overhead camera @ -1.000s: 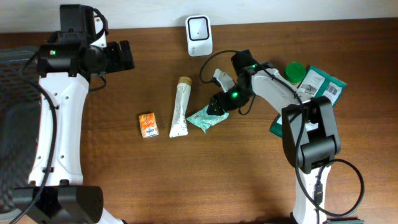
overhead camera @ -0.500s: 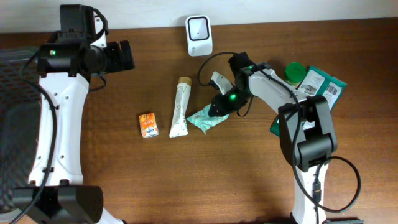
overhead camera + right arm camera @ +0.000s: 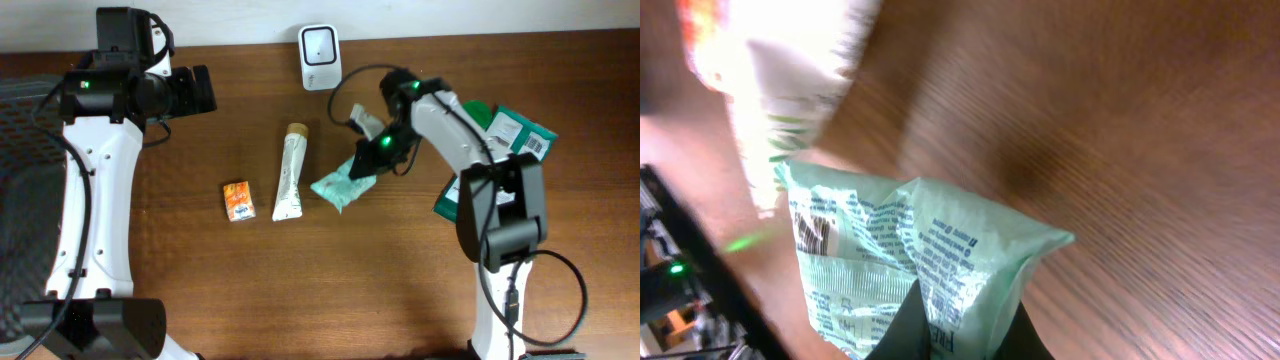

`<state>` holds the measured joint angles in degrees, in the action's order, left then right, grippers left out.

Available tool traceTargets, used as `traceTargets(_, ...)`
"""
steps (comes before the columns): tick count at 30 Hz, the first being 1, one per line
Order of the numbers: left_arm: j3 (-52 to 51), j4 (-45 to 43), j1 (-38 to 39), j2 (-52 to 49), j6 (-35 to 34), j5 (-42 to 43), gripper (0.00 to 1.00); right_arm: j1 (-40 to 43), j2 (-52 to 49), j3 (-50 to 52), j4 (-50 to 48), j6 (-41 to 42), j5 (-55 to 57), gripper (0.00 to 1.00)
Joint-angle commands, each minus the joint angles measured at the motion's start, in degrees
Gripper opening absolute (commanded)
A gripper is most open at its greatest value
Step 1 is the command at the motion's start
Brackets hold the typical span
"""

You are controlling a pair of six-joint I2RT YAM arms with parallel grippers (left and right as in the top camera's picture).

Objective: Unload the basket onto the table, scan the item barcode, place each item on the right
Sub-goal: 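Lift the mint-green pouch toward the scanner with the right gripper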

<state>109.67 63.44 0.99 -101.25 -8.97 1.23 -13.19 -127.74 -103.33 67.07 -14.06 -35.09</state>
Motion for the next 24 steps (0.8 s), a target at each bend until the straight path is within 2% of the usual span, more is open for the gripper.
traceTargets(1, 0.09, -0.09, -0.04, -0.02, 0.33, -0.2, 0.99, 1.46, 8.59, -6.95, 4.2, -3.72, -4.72, 0.04)
traceTargets(9, 0.09, -0.11, -0.04, -0.02, 0.33, -0.2, 0.99, 5.01, 24.79, -9.57, 8.44, -1.92, -6.91, 0.04)
traceTargets(14, 0.09, -0.11, -0.04, -0.02, 0.33, -0.2, 0.99, 5.11, 31.61, -9.57, 9.27, -1.51, -6.38, 0.04)
traceTargets(19, 0.09, -0.11, -0.04, -0.02, 0.33, -0.2, 0.99, 4.5, 32.3, -9.33, 8.55, -1.53, -3.08, 0.04)
traceTargets(24, 0.11, -0.11, -0.04, -0.02, 0.33, -0.2, 0.99, -0.35, 27.26, -9.29, 2.08, -1.14, 12.02, 0.04)
